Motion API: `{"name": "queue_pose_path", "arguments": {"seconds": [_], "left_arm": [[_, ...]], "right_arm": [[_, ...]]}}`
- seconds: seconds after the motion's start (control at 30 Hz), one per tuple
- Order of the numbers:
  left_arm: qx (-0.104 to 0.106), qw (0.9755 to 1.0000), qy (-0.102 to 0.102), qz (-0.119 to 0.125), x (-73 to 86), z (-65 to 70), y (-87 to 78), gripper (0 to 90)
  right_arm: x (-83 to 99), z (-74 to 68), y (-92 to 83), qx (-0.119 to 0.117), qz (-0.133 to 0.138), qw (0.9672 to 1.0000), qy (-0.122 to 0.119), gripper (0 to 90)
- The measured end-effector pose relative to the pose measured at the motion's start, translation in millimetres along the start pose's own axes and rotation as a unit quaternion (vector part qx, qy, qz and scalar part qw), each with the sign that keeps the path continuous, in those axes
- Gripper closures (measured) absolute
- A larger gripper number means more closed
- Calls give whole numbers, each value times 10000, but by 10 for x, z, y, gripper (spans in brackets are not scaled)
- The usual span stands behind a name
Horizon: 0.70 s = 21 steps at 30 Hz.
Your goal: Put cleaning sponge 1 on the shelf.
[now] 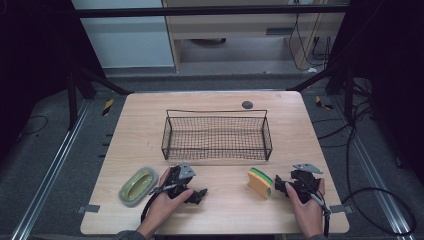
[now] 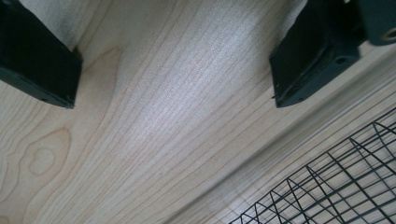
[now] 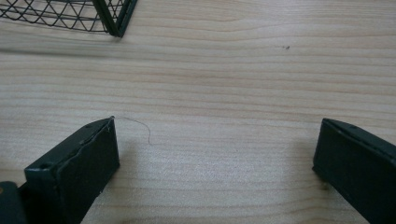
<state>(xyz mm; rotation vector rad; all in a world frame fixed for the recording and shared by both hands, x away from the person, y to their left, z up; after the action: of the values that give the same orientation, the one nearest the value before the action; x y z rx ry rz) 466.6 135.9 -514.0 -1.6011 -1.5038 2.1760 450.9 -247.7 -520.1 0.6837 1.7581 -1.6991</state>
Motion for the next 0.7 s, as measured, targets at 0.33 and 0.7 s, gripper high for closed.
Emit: {"name": "queue_pose_path", "arguments": {"seconds": [0.33, 0.7], "left_arm": [[-217, 9990, 240, 313, -110, 63, -379, 39], [-657, 9966, 442, -228, -254, -257, -1131, 32]], "right_arm": [[43, 10, -42, -361, 1, 9987, -357, 4], [40, 48, -37, -536, 24, 9969, -581, 8]]}}
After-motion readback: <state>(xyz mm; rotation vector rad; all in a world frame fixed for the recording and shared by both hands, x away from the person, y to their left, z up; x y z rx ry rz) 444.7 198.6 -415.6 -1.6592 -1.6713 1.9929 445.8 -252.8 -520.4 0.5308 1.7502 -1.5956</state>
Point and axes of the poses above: each handheld gripper's, and its own axes: y roughly forward along the jaws, x roughly out of its underside, z roughly to its right, the point moved 1 cm from there along y, roughly forward along the jaws
